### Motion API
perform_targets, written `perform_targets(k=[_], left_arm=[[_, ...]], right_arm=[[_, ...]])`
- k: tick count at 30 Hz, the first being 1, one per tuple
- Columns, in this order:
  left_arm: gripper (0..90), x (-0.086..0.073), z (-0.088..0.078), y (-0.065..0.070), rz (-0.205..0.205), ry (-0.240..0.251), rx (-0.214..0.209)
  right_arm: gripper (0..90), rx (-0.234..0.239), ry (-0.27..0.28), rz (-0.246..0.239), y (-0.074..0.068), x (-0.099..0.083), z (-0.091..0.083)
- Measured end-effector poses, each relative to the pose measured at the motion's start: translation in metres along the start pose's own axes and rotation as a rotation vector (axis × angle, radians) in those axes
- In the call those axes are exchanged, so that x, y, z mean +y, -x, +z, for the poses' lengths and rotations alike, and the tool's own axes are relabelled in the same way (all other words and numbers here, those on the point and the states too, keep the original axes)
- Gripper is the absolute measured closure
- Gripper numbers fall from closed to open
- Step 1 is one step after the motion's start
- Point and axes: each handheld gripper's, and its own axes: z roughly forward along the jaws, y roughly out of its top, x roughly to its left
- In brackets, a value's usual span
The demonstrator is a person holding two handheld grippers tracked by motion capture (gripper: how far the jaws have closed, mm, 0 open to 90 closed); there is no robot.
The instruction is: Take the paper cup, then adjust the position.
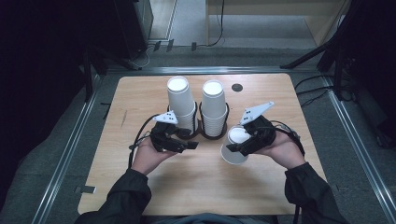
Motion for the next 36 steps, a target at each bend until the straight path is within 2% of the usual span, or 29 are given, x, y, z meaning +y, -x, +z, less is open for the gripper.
perform_targets(k=[4,5,8,12,15,19,23,24,27,28,29,30,32,36], left_arm=[[30.9,-0.005,0.003,0.0,0.011,0.007,-0.001],[30.8,-0.006,0.004,0.0,0.018,0.002,0.011],[28.0,-0.007,0.007,0.0,0.019,0.0,0.021],[25.5,-0.008,0.008,0.0,0.028,-0.007,0.016],[24.3,-0.009,0.01,0.001,0.025,-0.003,0.005],[22.3,-0.009,0.016,0.005,0.045,-0.007,-0.013],[19.9,-0.01,0.023,0.008,0.068,-0.025,-0.014],[18.9,-0.01,0.024,0.009,0.073,-0.03,-0.01],[16.5,-0.009,0.027,0.009,0.06,-0.044,-0.032],[14.7,-0.008,0.028,0.008,0.043,-0.055,-0.08],[13.4,-0.008,0.028,0.008,0.043,-0.055,-0.08],[13.2,-0.008,0.029,0.008,0.05,-0.063,-0.096],[12.5,-0.008,0.031,0.011,0.1,-0.084,-0.074],[9.9,-0.007,0.039,0.013,0.125,-0.121,-0.059]], right_arm=[[24.1,0.019,0.019,-0.002,0.002,-0.01,0.008],[24.1,0.024,0.015,0.014,0.003,-0.019,0.014],[24.1,0.019,-0.024,0.017,0.007,-0.027,0.022],[24.1,0.015,-0.003,0.031,0.008,-0.03,0.022],[24.1,0.014,0.0,0.027,0.007,-0.029,0.023],[24.1,0.02,0.002,0.016,0.007,-0.029,0.027],[24.1,0.048,0.03,0.044,0.01,-0.027,0.029],[24.1,0.049,0.047,0.035,0.01,-0.025,0.031],[24.1,0.052,0.055,0.036,0.011,-0.023,0.034],[24.1,0.052,0.058,0.041,0.012,-0.022,0.035],[24.1,0.053,0.064,0.04,0.013,-0.022,0.036],[24.1,0.056,0.065,0.047,0.012,-0.021,0.037],[24.1,0.058,0.08,0.046,0.012,-0.02,0.038],[24.1,0.06,0.097,0.042,0.011,-0.017,0.039]])
